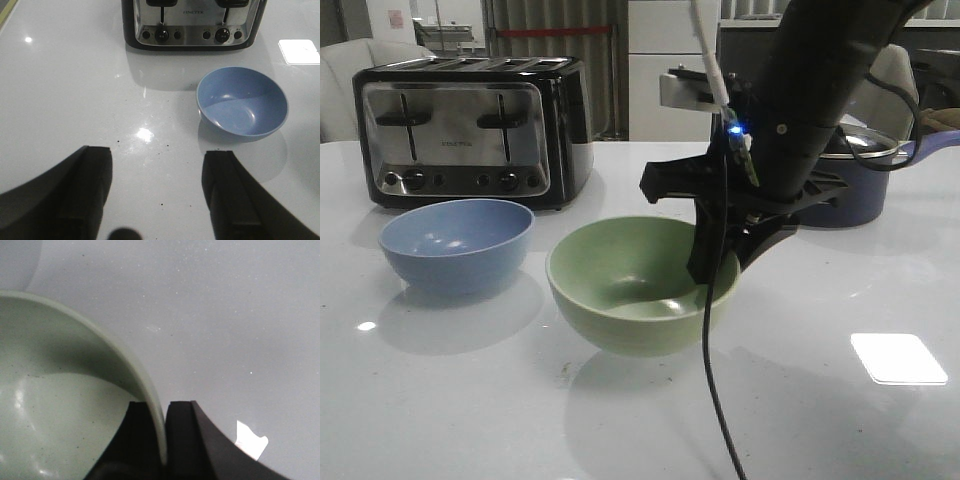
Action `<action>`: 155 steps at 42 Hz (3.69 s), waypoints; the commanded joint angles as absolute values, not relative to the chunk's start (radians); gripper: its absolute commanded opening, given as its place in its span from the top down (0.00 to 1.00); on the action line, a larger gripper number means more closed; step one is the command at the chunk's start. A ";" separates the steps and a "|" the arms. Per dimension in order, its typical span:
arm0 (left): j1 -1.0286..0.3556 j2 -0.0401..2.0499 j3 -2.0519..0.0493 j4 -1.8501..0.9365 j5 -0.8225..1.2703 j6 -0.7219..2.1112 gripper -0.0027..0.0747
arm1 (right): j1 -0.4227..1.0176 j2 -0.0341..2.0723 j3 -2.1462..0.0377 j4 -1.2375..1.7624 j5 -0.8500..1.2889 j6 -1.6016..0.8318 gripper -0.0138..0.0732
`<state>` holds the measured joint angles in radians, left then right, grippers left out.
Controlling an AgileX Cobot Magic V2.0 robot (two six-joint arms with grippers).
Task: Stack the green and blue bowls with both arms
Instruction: 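Slide the green bowl with the right gripper toward the table center, then open the right gripper and lift it away from the green bowl, then lower the left gripper onto the rim of the light blue bowl and grasp, then lift the blue bowl with the left gripper over the green bowl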
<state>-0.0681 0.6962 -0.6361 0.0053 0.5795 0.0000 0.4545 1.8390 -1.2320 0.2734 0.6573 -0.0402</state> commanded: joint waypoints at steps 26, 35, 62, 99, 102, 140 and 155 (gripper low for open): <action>-0.072 0.699 -0.671 0.000 0.489 0.000 0.38 | 0.505 1.637 -1.212 0.126 0.551 -0.082 0.24; -0.072 0.712 -0.671 0.000 0.489 0.000 0.38 | 0.583 1.388 -1.050 0.085 0.509 -0.100 0.24; -0.202 1.161 -0.846 -0.009 0.489 0.000 0.37 | 0.642 0.831 -0.857 0.086 0.708 -0.101 0.24; -0.202 1.840 -1.272 -0.073 0.473 -0.008 0.50 | 0.642 0.838 -0.857 0.086 0.708 -0.101 0.24; -0.202 1.854 -1.280 -0.073 0.473 -0.008 0.58 | 0.642 0.838 -0.857 0.086 0.708 -0.101 0.24; -0.315 1.533 -1.280 -0.101 0.681 0.047 0.85 | 0.642 0.838 -0.857 0.086 0.708 -0.101 0.24; -0.539 1.568 -1.358 -0.220 0.735 0.085 0.85 | 0.642 0.838 -0.857 0.086 0.708 -0.101 0.24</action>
